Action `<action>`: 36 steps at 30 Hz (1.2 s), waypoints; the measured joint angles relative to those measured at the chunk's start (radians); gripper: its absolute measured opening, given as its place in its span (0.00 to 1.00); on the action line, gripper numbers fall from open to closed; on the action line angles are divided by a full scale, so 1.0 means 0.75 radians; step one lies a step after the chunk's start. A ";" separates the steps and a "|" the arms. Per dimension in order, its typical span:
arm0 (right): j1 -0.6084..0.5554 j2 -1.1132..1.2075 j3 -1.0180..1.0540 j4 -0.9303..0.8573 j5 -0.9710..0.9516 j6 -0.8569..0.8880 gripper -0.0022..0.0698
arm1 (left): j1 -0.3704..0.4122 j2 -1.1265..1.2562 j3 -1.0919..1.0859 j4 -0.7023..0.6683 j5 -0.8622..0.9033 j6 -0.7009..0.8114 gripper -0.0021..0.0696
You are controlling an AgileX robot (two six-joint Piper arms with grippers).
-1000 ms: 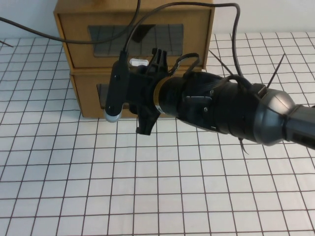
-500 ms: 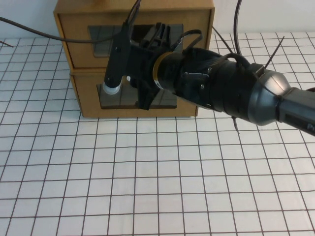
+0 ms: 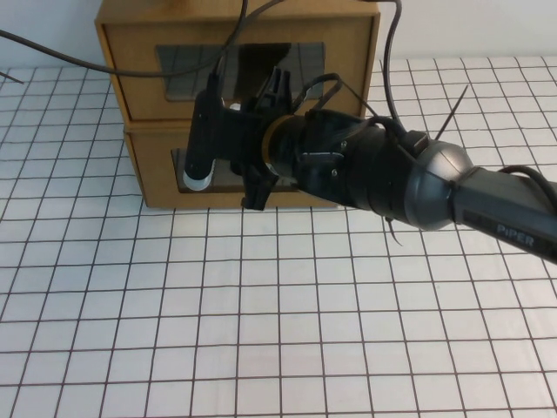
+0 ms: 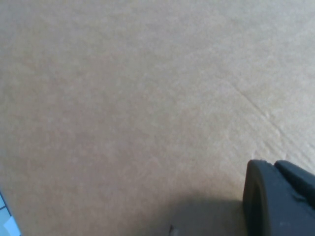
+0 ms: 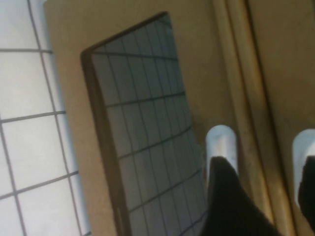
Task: Open the shoe box
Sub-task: 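Pull the top drawer of the cardboard box fully open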
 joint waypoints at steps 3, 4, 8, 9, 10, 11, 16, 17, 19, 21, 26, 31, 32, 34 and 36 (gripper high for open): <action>0.000 0.000 -0.011 -0.001 0.006 0.000 0.43 | 0.000 0.000 0.000 0.000 0.001 0.000 0.03; 0.000 0.000 -0.014 -0.001 0.014 0.000 0.43 | 0.000 0.000 0.000 0.000 0.001 0.000 0.03; 0.000 0.000 -0.017 -0.001 0.039 0.001 0.43 | 0.000 0.000 0.000 0.000 0.001 0.000 0.03; 0.000 0.000 -0.017 -0.001 0.039 0.001 0.43 | 0.000 0.000 0.000 0.000 0.001 0.000 0.03; 0.000 0.000 -0.017 -0.004 0.039 0.001 0.43 | 0.000 0.000 0.000 0.000 0.001 0.000 0.03; 0.000 0.000 -0.017 -0.010 0.039 0.001 0.43 | 0.000 0.000 0.000 0.000 0.001 0.000 0.03; 0.000 0.000 -0.017 -0.043 0.025 0.001 0.43 | 0.000 0.000 0.000 0.000 0.001 0.005 0.03; 0.000 0.000 -0.017 -0.046 0.018 0.001 0.43 | 0.000 0.000 0.000 0.000 0.001 0.005 0.03; 0.000 0.000 -0.017 -0.049 0.009 0.001 0.43 | 0.000 0.000 0.000 0.000 0.001 0.008 0.03; 0.000 0.000 -0.017 -0.059 0.000 0.001 0.43 | 0.000 0.000 0.000 0.000 0.001 0.011 0.03; -0.020 0.000 -0.017 -0.061 -0.012 0.001 0.43 | 0.000 0.000 0.000 0.000 0.003 0.016 0.03; -0.038 0.000 -0.017 -0.064 -0.026 0.001 0.43 | 0.000 0.000 0.000 0.000 0.003 0.021 0.03; -0.038 0.000 -0.017 -0.064 -0.032 0.001 0.43 | 0.000 0.000 0.000 0.000 0.003 0.021 0.03; -0.038 0.000 -0.017 -0.064 -0.049 0.001 0.43 | 0.000 0.000 0.000 0.000 0.003 0.021 0.03; -0.038 0.004 -0.017 -0.064 -0.064 0.001 0.43 | 0.000 0.000 0.000 0.000 0.003 0.021 0.03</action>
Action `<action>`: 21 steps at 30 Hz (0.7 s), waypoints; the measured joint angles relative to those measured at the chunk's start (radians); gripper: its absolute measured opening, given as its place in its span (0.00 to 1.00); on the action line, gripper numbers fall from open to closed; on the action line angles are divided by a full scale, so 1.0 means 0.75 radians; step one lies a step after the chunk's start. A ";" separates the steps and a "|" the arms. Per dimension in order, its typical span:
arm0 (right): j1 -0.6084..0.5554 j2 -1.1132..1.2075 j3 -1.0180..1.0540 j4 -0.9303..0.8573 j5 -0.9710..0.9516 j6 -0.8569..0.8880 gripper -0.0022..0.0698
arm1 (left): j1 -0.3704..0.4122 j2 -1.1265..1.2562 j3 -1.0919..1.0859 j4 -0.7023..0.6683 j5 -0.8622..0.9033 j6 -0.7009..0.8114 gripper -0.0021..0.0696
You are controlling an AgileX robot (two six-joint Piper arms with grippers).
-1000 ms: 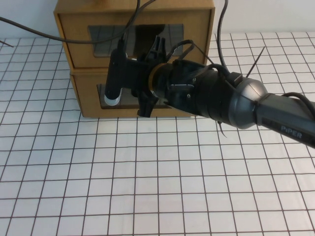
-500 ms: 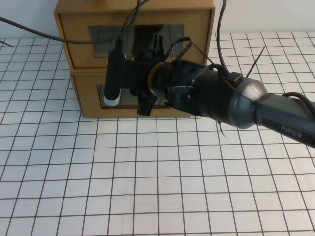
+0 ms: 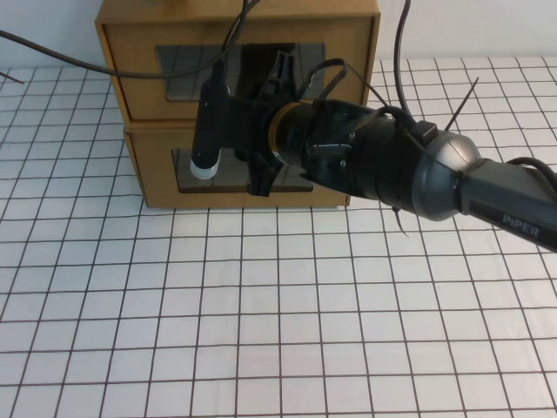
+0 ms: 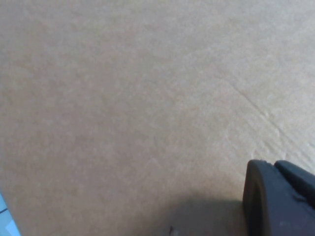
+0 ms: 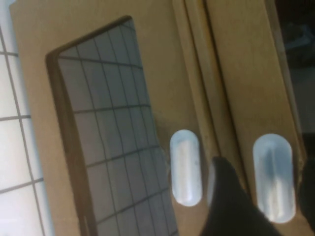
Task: Open the shoe box
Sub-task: 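Pull the top drawer of the cardboard box fully open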
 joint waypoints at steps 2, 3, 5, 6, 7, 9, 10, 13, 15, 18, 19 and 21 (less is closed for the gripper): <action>0.000 0.011 -0.003 -0.002 -0.006 0.002 0.43 | 0.000 0.000 0.000 0.000 0.000 0.000 0.03; 0.000 0.019 -0.003 -0.002 -0.006 0.002 0.43 | 0.000 0.000 0.000 0.000 0.000 0.000 0.03; 0.000 0.032 -0.003 -0.008 -0.010 0.002 0.43 | 0.000 0.000 0.000 0.003 0.001 0.005 0.03; 0.000 0.032 -0.003 -0.011 -0.016 0.002 0.43 | 0.000 0.000 0.000 0.003 0.001 0.005 0.03; 0.000 0.034 -0.003 -0.011 -0.016 0.002 0.43 | 0.000 0.000 0.000 0.003 0.003 0.005 0.03; -0.003 0.034 -0.005 -0.012 -0.018 0.002 0.43 | 0.000 0.000 0.000 0.003 0.004 0.013 0.03; -0.003 0.035 -0.005 -0.012 -0.018 0.002 0.43 | 0.000 0.000 0.000 0.003 0.004 0.016 0.03; -0.003 0.035 -0.005 -0.014 -0.022 0.002 0.43 | 0.000 0.000 0.000 0.003 0.006 0.022 0.03; -0.003 0.035 -0.005 -0.014 -0.021 0.002 0.43 | 0.000 0.000 0.000 0.003 0.006 0.024 0.03; -0.003 0.035 -0.005 -0.017 -0.021 0.002 0.43 | 0.000 0.000 0.000 0.003 0.008 0.024 0.03; -0.003 0.035 -0.005 -0.020 -0.019 0.002 0.43 | 0.000 0.000 0.000 0.003 0.008 0.024 0.03; -0.003 0.037 -0.011 -0.037 -0.001 0.003 0.42 | 0.000 0.000 0.000 0.003 0.008 0.024 0.03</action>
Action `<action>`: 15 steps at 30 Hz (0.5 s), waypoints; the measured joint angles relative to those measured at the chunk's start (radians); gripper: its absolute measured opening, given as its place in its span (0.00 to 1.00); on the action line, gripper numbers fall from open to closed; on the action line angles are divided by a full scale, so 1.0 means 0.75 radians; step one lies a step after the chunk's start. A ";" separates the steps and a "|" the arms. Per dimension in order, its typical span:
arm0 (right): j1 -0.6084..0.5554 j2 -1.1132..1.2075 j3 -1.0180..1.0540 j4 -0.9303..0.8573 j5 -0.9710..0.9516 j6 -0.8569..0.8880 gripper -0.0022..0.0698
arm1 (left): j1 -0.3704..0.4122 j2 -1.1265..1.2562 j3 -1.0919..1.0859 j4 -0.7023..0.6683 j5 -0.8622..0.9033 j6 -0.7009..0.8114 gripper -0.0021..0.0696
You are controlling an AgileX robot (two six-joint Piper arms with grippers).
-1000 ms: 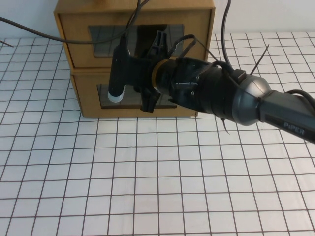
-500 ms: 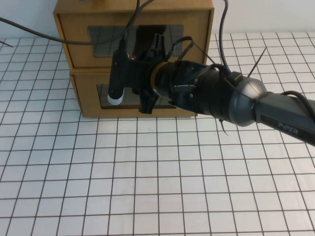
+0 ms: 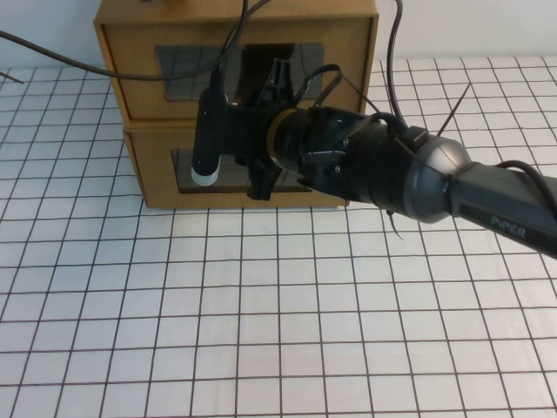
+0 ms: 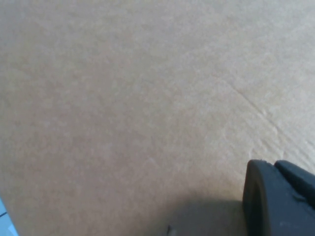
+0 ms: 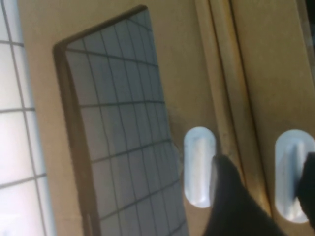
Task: Open the shoe box
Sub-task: 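Pull the top drawer of the cardboard box fully open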
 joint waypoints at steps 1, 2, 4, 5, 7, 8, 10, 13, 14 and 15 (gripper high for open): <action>0.000 0.001 -0.008 -0.003 0.015 0.000 0.40 | 0.000 0.000 0.000 0.000 0.000 0.000 0.03; 0.000 0.005 -0.021 -0.009 0.029 0.000 0.39 | 0.000 0.000 0.000 0.000 0.000 0.000 0.03; 0.003 0.012 -0.042 -0.014 0.060 0.002 0.37 | 0.000 0.000 0.000 0.000 0.002 0.000 0.03; 0.006 0.013 -0.047 -0.014 0.067 0.002 0.36 | 0.000 0.000 0.000 0.000 0.002 0.000 0.03; 0.006 0.022 -0.065 -0.014 0.085 0.002 0.35 | 0.000 0.000 0.000 0.000 0.002 0.000 0.03; 0.006 0.024 -0.071 -0.018 0.094 0.002 0.34 | 0.000 0.000 0.000 0.000 0.002 0.000 0.03; 0.008 0.024 -0.077 -0.033 0.116 0.002 0.34 | 0.000 0.000 0.000 0.000 0.005 0.000 0.03; 0.011 0.027 -0.080 -0.068 0.149 0.002 0.33 | 0.000 0.000 -0.001 0.000 0.012 0.000 0.03; 0.013 0.027 -0.080 -0.074 0.154 0.002 0.33 | 0.000 0.000 -0.001 0.000 0.011 0.000 0.03; 0.013 0.027 -0.080 -0.080 0.157 0.002 0.31 | 0.000 0.000 -0.003 0.000 0.011 0.000 0.03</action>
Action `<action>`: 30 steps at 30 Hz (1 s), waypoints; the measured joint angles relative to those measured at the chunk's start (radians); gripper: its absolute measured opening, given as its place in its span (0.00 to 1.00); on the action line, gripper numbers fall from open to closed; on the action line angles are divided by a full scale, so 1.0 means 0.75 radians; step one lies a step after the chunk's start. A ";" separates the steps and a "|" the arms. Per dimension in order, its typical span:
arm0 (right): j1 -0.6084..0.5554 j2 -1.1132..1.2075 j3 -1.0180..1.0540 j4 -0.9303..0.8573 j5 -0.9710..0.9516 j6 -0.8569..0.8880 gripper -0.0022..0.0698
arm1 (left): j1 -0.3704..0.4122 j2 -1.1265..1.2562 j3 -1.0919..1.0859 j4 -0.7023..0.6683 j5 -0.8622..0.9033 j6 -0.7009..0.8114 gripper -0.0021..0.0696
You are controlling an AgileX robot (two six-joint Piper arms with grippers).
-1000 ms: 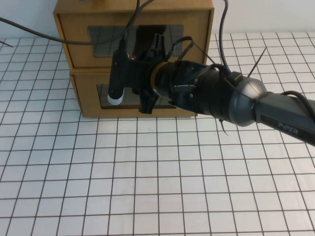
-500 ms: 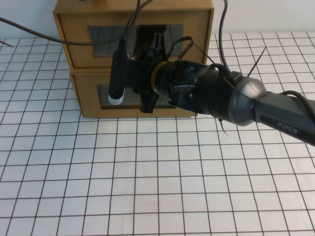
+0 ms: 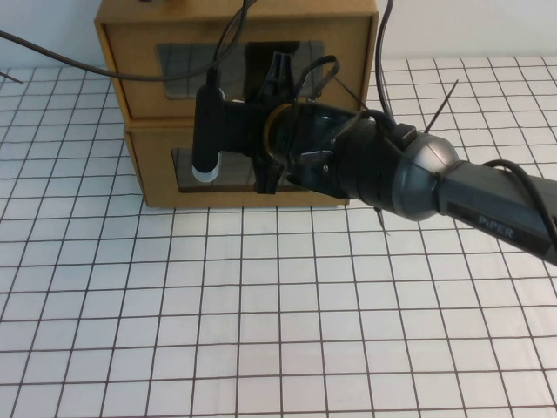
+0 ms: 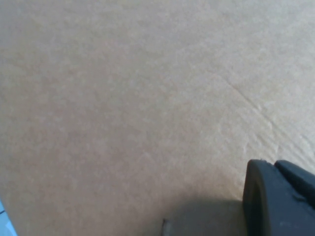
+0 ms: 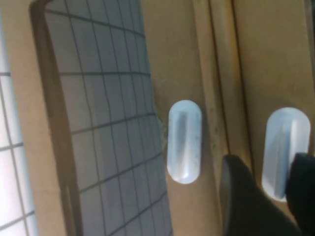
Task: Open the shoe box
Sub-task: 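Pull the top drawer of the cardboard box fully open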
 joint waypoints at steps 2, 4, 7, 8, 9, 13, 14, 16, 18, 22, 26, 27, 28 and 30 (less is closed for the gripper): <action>0.000 0.000 0.000 -0.010 0.003 0.000 0.28 | 0.000 0.000 0.000 0.000 0.002 0.000 0.03; 0.002 0.002 -0.003 -0.020 0.005 0.000 0.23 | 0.000 0.000 0.000 0.000 0.005 0.000 0.03; 0.005 0.002 -0.005 -0.029 0.005 0.002 0.18 | 0.000 0.000 0.000 0.000 0.005 0.000 0.03; 0.005 0.005 -0.008 -0.031 0.005 0.002 0.17 | 0.000 0.000 0.000 0.000 0.005 0.000 0.03; 0.005 0.009 -0.011 -0.035 0.005 0.002 0.16 | 0.000 0.000 0.000 0.000 0.005 0.000 0.03; 0.005 0.025 -0.020 -0.058 0.013 0.011 0.14 | 0.000 0.000 0.000 0.000 0.008 0.000 0.03; 0.008 0.027 -0.020 -0.070 0.016 0.024 0.13 | 0.000 0.000 0.000 0.000 0.008 0.000 0.03; 0.010 0.032 -0.022 -0.119 0.019 0.080 0.07 | 0.000 0.000 0.000 0.000 0.010 0.000 0.03; 0.018 0.038 -0.022 -0.181 0.023 0.141 0.05 | 0.000 0.000 0.000 0.000 0.012 0.000 0.03; 0.036 0.040 -0.022 -0.241 0.066 0.187 0.05 | 0.000 0.000 0.000 0.000 0.013 0.000 0.03; 0.070 0.032 -0.009 -0.272 0.123 0.196 0.05 | 0.000 0.000 0.000 -0.003 0.013 -0.025 0.03; 0.079 0.022 0.005 -0.277 0.131 0.199 0.05 | 0.000 0.000 0.000 -0.005 0.013 -0.028 0.03; 0.086 0.009 0.021 -0.281 0.140 0.200 0.05 | 0.000 0.000 0.000 -0.005 0.015 -0.031 0.03; 0.109 -0.021 0.060 -0.283 0.155 0.202 0.05 | 0.000 0.000 0.000 -0.008 0.021 -0.034 0.03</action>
